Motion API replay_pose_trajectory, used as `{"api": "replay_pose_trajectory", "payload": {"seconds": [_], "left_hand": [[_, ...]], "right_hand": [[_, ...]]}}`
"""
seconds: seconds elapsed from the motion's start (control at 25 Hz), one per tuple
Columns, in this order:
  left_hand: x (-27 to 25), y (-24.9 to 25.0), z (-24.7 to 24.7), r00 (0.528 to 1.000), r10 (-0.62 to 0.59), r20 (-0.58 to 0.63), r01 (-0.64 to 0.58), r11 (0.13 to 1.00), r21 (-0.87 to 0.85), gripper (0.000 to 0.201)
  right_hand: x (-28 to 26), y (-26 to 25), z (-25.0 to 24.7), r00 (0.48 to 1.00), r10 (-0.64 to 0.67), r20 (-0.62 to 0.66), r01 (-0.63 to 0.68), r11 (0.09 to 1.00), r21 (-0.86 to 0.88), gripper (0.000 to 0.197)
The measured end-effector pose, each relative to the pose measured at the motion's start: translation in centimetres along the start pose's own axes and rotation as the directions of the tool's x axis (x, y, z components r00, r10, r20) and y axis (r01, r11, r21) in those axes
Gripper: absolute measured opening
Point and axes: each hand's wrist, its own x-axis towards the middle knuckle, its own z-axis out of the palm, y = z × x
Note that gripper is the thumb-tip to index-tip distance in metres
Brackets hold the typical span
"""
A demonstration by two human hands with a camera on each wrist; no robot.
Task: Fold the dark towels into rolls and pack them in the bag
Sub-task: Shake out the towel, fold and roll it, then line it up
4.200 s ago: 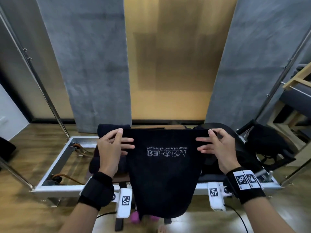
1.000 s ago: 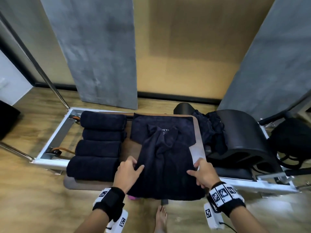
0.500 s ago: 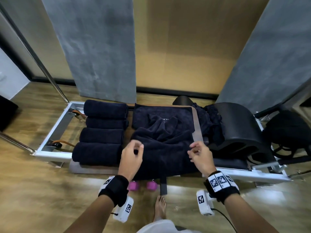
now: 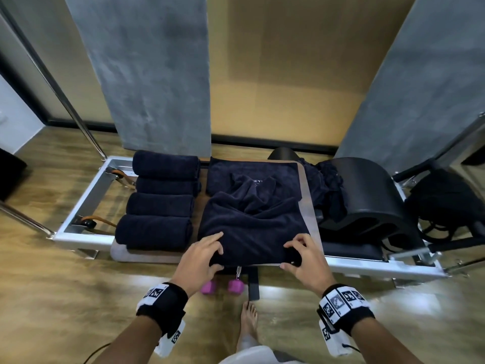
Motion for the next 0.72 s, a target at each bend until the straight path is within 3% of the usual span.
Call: {"api": "replay_pose_trajectory", "payload": {"seconds": [0.08, 0.2, 0.32, 0.36, 0.48, 0.6, 0.72], "left_hand": [[-0.1, -0.1, -0.6, 0.998, -0.028, -0.062, 0.02, 0.99, -0.136, 0.014], [0.4, 0.5, -1.9, 0.972, -0.09, -0.218, 0.023, 0.956, -0.292, 0.02], [2.7, 1.5, -3.9, 0.908, -0.131, -0.397, -0.036, 0.922, -0.385, 0.014], [3.7, 1.7, -4.7, 0.887, -0.144, -0.438, -0.051, 0.914, -0.403, 0.012], [6.7, 2.3, -7.0, 0.828, -0.22, -0.516, -0.054, 0.884, -0.464, 0.007], [10.9, 2.3, -8.8, 0.762, -0.311, -0.568, -0.043, 0.85, -0.524, 0.018], [15.6, 1.8, -9.7, 0.72, -0.355, -0.596, 0.021, 0.87, -0.493, 0.011]], "right_hand": [[-0.2, 0.1, 0.0, 1.0, 0.004, -0.001, -0.004, 1.0, 0.01, 0.059], [-0.3, 0.0, 0.0, 0.999, 0.042, -0.002, -0.042, 0.998, -0.038, 0.063], [0.1, 0.0, -0.6, 0.989, 0.039, -0.142, -0.048, 0.997, -0.06, 0.032], [0.5, 0.2, -1.1, 0.977, 0.03, -0.211, -0.037, 0.999, -0.029, 0.024], [3.0, 0.8, -4.0, 0.93, 0.048, -0.365, 0.035, 0.975, 0.218, 0.028], [7.8, 0.8, -8.6, 0.894, 0.123, -0.432, 0.098, 0.885, 0.455, 0.025], [13.6, 0.8, -12.0, 0.882, 0.189, -0.431, 0.09, 0.831, 0.548, 0.018]]}}
